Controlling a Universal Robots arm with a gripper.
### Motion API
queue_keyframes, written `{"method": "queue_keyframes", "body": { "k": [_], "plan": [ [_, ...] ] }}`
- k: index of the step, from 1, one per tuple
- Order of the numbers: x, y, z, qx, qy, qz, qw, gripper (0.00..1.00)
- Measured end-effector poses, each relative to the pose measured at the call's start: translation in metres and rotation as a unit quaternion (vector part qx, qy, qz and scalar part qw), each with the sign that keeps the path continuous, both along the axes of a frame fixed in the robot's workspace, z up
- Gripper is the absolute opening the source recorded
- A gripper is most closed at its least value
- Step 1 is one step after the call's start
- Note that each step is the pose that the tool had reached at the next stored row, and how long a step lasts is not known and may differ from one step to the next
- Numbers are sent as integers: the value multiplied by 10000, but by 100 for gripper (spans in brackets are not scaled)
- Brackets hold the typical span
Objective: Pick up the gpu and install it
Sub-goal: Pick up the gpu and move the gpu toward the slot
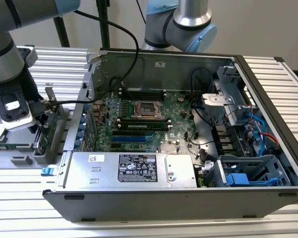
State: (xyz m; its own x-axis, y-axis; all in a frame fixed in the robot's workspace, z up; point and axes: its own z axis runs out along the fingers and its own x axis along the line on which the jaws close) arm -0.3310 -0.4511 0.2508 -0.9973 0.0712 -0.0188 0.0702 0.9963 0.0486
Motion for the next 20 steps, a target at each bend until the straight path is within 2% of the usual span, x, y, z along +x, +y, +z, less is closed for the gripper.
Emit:
{"method": "queue_keyframes", "body": {
  "k": [5,20],
  "plan": [
    [0,16,-35,0,0,0,10000,100],
    [0,112,-101,0,0,0,10000,100]
  ]
}}
